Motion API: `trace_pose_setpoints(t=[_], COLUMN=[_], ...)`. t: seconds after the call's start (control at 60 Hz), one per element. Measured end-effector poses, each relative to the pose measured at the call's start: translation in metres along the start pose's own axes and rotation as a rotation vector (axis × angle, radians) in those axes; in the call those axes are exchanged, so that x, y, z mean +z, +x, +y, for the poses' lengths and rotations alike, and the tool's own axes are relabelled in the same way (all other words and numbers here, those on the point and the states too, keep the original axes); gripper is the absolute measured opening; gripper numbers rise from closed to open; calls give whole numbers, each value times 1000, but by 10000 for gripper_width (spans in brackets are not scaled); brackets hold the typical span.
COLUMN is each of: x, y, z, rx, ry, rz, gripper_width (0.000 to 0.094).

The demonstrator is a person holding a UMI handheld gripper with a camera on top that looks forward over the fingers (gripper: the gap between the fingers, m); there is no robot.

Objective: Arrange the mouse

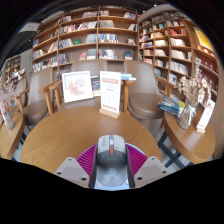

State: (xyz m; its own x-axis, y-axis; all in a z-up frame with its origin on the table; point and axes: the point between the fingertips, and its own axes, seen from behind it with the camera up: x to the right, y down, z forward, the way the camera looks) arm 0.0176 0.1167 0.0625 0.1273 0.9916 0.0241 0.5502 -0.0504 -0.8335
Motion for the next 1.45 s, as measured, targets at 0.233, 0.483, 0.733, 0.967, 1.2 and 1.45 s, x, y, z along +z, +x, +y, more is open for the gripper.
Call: trace_pose_setpoints(t=[0.233, 0.483, 0.733, 0.967, 1.2, 1.45], x=[40, 45, -34, -178, -260, -284], y=[13, 14, 38, 45, 37, 23], z=[59, 62, 30, 31, 57, 69], rx=[26, 21, 24, -1, 29, 16], ry=[-90, -74, 0, 64, 80, 81], rz=[-2, -8, 68, 110, 60, 32], gripper_width=[444, 585, 848, 849, 855, 854])
